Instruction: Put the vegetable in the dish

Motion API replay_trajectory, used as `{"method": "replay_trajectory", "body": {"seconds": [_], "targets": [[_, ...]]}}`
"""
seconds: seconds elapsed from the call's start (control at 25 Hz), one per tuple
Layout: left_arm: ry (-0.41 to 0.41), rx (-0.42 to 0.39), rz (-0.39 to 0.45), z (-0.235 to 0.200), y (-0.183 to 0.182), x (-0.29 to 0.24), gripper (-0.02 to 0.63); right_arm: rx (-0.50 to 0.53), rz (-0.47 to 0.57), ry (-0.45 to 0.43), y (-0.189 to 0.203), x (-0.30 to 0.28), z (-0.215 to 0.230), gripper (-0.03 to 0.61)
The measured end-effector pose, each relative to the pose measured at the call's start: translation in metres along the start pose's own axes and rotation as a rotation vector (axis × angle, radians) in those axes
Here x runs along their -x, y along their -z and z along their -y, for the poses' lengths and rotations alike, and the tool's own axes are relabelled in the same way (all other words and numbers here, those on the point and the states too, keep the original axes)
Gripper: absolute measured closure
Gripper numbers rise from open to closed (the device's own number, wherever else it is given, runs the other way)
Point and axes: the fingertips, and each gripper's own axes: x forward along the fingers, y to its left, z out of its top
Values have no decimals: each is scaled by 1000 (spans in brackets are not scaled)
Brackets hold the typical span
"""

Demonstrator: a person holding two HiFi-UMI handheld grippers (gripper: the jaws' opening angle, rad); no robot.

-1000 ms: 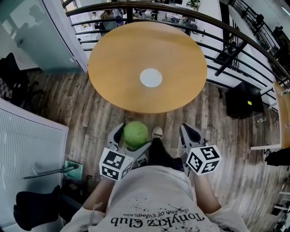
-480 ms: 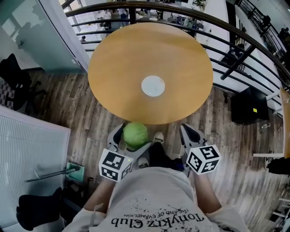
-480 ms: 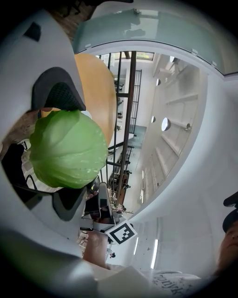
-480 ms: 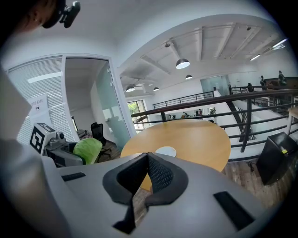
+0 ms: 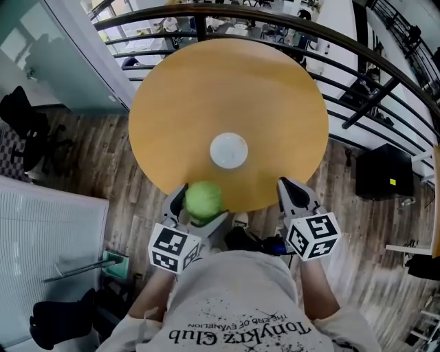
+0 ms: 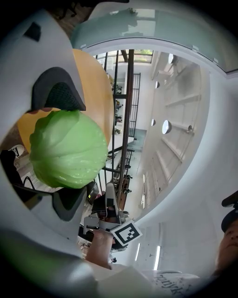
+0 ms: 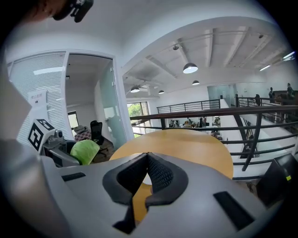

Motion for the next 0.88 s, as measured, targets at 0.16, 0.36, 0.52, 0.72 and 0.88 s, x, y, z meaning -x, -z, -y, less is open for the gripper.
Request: {"method": "replay_trajectory", "body": {"seconds": [0.16, 0.36, 0.52, 0.72, 0.88], "targets": [[-23, 15, -10, -9, -12, -23, 120, -19, -11, -19, -9, -21, 23, 563], [-44, 29, -20, -18, -20, -44, 120, -39, -31, -57, -12, -40, 37, 563], [-57, 25, -27, -20, -26, -57, 120, -35, -42, -83, -14, -50, 46, 563], [-55, 20, -43, -26, -28, -63, 120, -44, -51, -90, -15, -57, 48, 563], [-43, 10, -58, -37, -27, -67, 120, -51, -56, -76, -14, -64, 48, 562]]}}
